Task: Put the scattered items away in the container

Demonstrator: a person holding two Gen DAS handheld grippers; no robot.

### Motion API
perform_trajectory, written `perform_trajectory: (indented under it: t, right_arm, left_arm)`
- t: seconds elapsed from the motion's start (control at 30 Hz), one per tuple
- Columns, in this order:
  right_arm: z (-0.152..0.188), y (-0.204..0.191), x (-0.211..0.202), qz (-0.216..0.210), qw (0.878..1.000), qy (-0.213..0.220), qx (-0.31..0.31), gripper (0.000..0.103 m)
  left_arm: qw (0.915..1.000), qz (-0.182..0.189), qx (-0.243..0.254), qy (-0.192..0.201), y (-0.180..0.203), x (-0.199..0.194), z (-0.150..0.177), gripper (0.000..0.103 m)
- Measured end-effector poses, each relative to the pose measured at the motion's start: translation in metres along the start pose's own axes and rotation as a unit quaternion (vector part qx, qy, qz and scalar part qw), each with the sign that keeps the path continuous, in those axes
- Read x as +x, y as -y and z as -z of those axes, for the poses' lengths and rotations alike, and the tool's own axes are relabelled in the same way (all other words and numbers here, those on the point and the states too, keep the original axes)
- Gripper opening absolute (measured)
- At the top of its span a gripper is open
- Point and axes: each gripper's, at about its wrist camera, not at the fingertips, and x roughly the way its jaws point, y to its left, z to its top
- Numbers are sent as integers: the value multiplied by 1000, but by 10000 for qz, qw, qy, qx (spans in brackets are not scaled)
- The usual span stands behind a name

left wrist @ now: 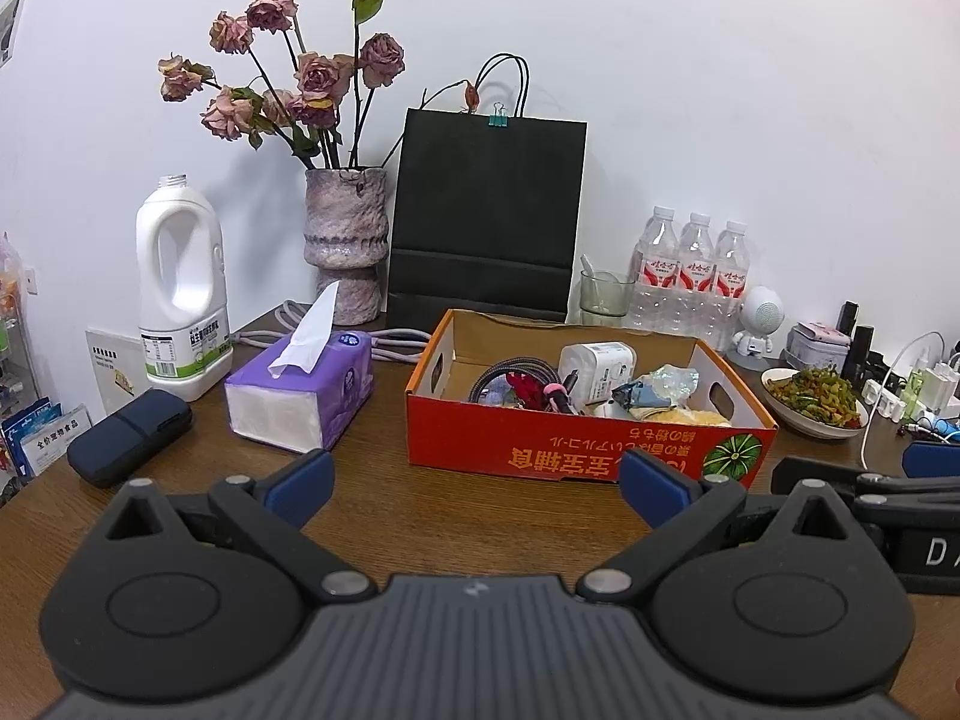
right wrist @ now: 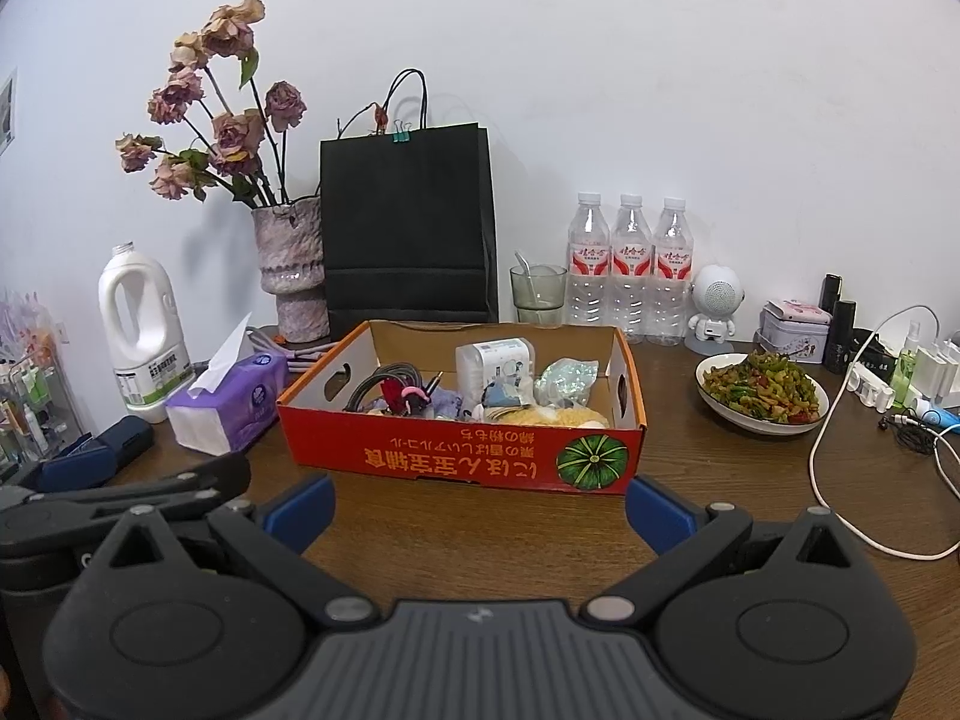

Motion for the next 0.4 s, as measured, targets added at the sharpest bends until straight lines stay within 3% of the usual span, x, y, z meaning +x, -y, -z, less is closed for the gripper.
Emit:
perform_trajectory:
  t: [0.4]
  right_arm:
    - [1, -2, 0, 12, 10000, -25, -18, 103]
  left_arm:
    - [9999, 75, 27, 63, -4, 1, 1, 103]
